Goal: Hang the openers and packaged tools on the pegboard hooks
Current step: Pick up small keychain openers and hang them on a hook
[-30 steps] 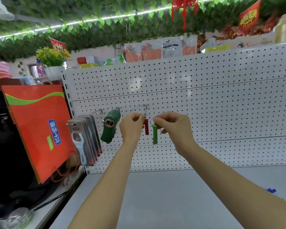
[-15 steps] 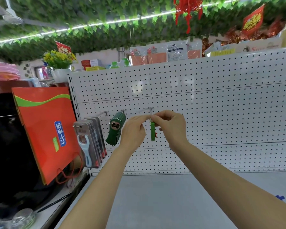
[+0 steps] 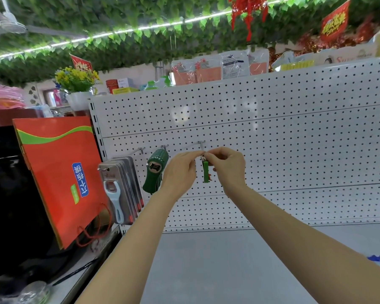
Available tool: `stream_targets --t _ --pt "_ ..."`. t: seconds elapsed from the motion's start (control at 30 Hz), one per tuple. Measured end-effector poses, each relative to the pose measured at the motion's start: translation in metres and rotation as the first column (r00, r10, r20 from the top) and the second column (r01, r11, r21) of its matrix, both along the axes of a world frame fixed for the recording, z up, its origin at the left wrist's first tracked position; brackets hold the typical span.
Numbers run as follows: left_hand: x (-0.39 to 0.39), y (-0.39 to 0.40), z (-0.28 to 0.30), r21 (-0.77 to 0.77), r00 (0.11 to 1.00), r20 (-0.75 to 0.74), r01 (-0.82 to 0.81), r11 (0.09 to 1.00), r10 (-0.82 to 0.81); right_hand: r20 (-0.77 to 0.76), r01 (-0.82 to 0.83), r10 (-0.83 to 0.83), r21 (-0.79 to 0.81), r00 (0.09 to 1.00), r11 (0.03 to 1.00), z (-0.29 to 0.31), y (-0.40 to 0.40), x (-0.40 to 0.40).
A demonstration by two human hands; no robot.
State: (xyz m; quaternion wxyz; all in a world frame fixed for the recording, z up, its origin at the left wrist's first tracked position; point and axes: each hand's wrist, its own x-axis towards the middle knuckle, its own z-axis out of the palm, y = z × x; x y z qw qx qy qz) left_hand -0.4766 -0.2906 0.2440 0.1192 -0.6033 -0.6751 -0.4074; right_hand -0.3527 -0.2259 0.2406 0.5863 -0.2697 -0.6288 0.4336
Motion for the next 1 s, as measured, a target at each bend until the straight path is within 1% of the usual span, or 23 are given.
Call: stream_targets --t 0.17,0.27,0.37,0.43,0.5,0.57,0.7,0.8,0.87,1.0 --pt "-0.005 0.008 0.002 -0.015 1.000 0.013 0.002 1.000 -0.002 0.017 0.020 -0.020 0.013 1.000 1.000 0.000 0.007 -0.004" --pt "-0.003 0.006 -0.003 0.017 0.998 0.047 0.029 0.999 -0.030 0.032 0.019 -0.020 0.034 0.999 0.999 -0.002 0.011 -0.003" --pt "-0.006 0.003 -0.018 0.033 0.999 0.051 0.011 0.999 -0.013 0.072 0.068 -0.072 0.066 0.995 0.996 -0.007 0.015 0.003" --pt "-0.010 0.002 -0.033 0.021 0.997 0.077 -0.008 1.000 0.006 0.147 0.124 -0.142 0.128 0.979 0.984 -0.014 0.018 0.011" --pt "-0.012 -0.001 -0.048 -0.013 0.995 0.090 -0.030 0.999 0.031 0.249 0.174 -0.227 0.219 0.942 0.960 -0.024 0.021 0.023" --pt "-0.010 -0.005 -0.063 -0.060 0.996 0.072 -0.054 0.997 0.058 0.335 0.198 -0.295 0.294 0.895 0.935 -0.036 0.026 0.039" --pt "0.002 -0.010 -0.098 -0.184 0.996 0.021 -0.084 0.979 0.090 0.472 0.224 -0.431 0.433 0.769 0.873 -0.068 0.037 0.081" --pt "0.018 -0.007 -0.128 -0.282 0.998 0.023 -0.053 0.958 0.062 0.546 0.256 -0.492 0.451 0.678 0.855 -0.097 0.042 0.117" --pt "0.033 0.000 -0.145 -0.336 1.000 -0.001 -0.026 0.941 0.027 0.581 0.281 -0.522 0.457 0.625 0.844 -0.115 0.044 0.142" --pt "0.076 0.020 -0.166 -0.387 0.998 -0.018 0.049 0.921 -0.061 0.628 0.341 -0.547 0.429 0.554 0.837 -0.145 0.054 0.196"
